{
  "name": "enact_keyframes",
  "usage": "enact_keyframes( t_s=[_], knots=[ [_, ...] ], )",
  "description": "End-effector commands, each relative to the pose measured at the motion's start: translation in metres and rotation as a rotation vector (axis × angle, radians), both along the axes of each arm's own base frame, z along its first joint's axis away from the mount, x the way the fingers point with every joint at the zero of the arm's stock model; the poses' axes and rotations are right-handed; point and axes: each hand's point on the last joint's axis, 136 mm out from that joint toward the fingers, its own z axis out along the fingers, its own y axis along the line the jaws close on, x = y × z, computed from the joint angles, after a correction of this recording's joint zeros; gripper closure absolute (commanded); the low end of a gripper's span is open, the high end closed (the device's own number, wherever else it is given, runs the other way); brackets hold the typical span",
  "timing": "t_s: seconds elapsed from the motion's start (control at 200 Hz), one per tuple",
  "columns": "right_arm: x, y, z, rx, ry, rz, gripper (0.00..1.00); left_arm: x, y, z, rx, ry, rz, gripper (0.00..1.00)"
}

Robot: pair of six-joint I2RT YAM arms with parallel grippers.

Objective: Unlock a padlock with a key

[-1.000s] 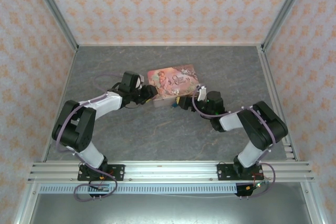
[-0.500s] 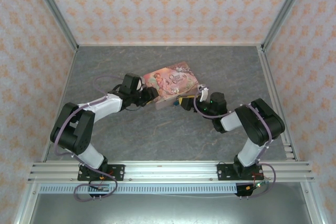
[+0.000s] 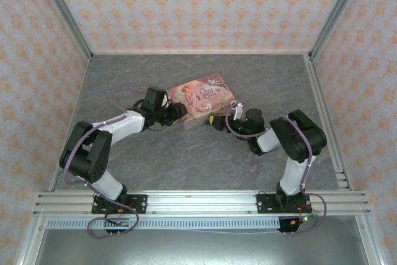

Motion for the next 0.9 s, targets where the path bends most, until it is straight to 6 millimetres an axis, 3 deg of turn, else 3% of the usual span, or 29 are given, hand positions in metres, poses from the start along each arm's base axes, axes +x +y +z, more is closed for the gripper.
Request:
enact_keyframes(
  t_s=[0.0, 0.5, 0.891],
  knots=[
    [0.006, 0.012, 0.019, 0.06, -0.073, 0.031, 0.32, -0.035, 0.014, -0.042, 0.1, 0.186, 0.005, 0.52],
    [0.004, 0.032, 0.008, 0.104, -0.04, 0.101, 0.43, -0.036, 0.014, -0.046, 0.103, 0.196, 0.005, 0.52],
    [-0.003, 0.031, 0.005, 0.094, -0.039, 0.111, 0.53, -0.035, 0.014, -0.045, 0.103, 0.195, 0.005, 0.52]
  ],
)
